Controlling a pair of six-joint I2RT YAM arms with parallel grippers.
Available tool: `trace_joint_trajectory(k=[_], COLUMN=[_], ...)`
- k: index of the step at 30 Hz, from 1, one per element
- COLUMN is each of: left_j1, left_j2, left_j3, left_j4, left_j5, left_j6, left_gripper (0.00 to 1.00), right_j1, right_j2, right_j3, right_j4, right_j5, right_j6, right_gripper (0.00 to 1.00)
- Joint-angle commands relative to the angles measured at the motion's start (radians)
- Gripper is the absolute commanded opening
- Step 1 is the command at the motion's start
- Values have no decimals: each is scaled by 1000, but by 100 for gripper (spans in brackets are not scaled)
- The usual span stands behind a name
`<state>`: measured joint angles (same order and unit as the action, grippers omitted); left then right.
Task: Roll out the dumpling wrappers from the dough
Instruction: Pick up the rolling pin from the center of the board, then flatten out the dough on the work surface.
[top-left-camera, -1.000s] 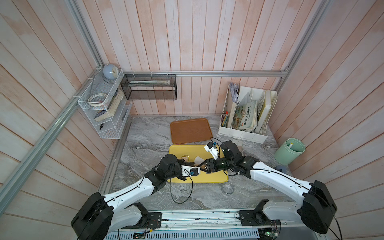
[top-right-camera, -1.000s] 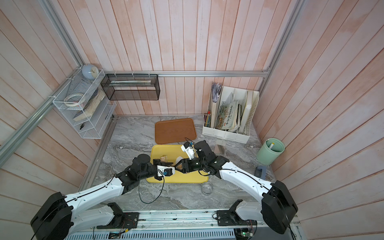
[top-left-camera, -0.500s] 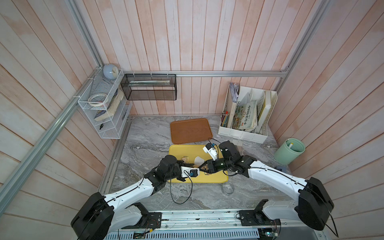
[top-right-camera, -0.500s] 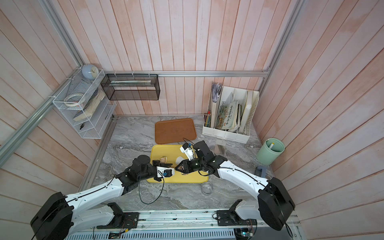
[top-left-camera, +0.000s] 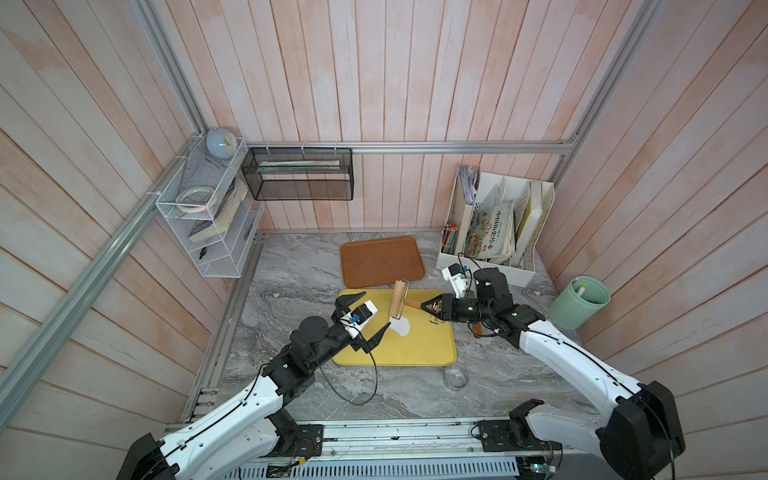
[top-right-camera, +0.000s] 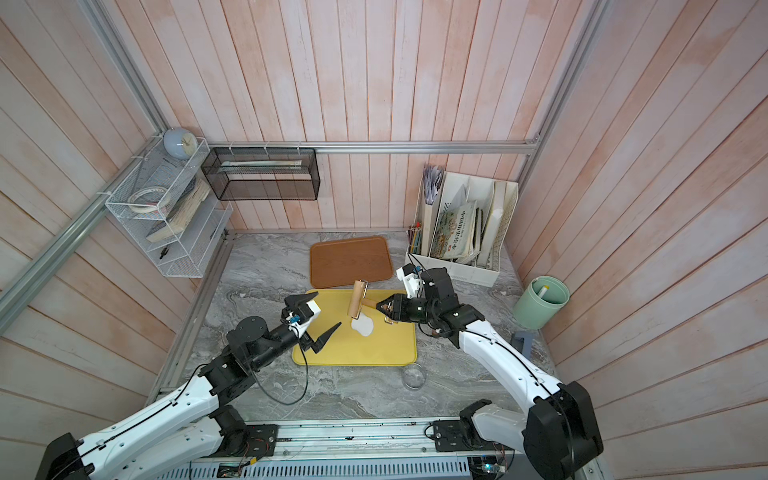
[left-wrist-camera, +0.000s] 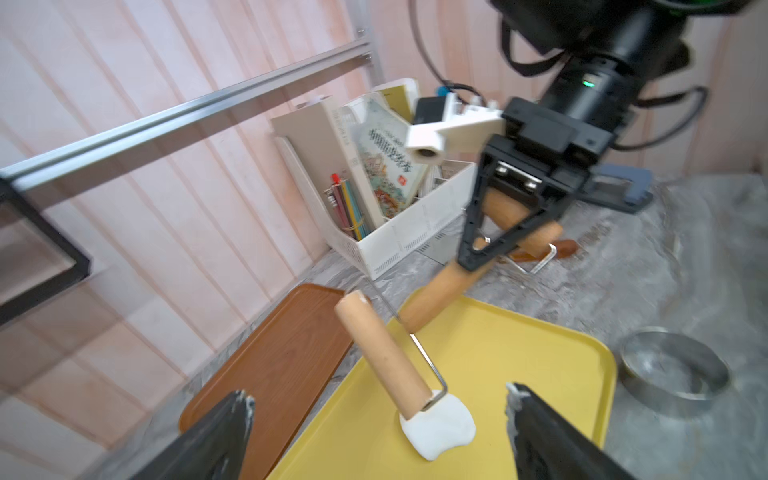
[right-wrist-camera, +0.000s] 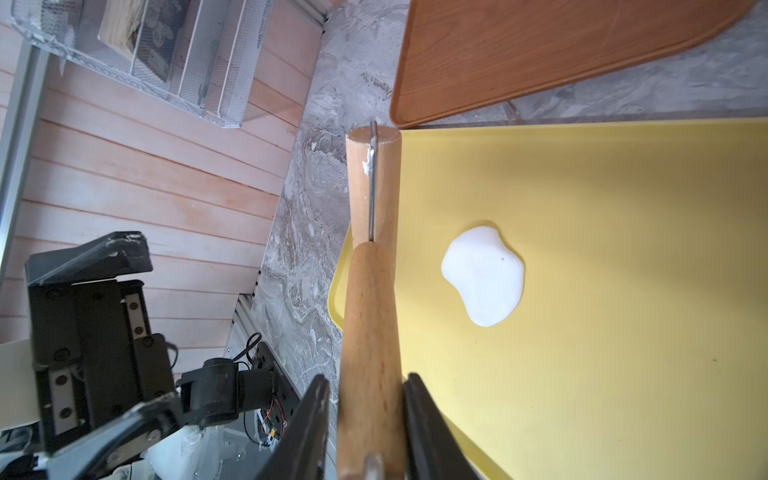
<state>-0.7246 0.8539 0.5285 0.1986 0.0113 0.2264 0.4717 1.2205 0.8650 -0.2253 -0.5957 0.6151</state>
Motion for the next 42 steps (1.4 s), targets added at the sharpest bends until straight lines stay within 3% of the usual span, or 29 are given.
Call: trace_joint_trajectory(k=[1, 4, 9, 13, 20, 28, 33, 38, 42], left_j1=[47, 131, 260, 331, 344, 349, 349, 349, 348], left_j2=[49, 105, 154, 233, 411, 549, 558, 550, 553], left_j3=[112, 150, 118, 106, 143, 147, 104, 62, 41], left_j4=[-250, -387, -487, -533, -531, -465, -423, -401, -392], left_j5=[-243, -217, -139, -70, -52, 11, 17, 8, -30], left_j6=[-444, -609, -771, -784, -736, -707, -689, -694, -705], left_gripper=[100, 99, 54, 37, 28, 25, 25, 25, 23], right_j1=[-1, -7, -14, -18, -53, -68, -68, -68, -109], right_j2=[56, 113, 206, 269, 335, 451, 528, 549, 540], right_j3=[110, 179, 232, 275, 307, 325, 264, 249, 218], right_j4=[-157, -248, -338, -398, -427, -462, -448, -477, -475], right_j5=[1, -20, -28, -3, -10, -47, 23, 173, 191], right_j6=[-54, -66, -114, -155, -169, -161, -93, -18, -17], right_gripper=[0, 0, 0, 0, 0, 0, 0, 0, 0])
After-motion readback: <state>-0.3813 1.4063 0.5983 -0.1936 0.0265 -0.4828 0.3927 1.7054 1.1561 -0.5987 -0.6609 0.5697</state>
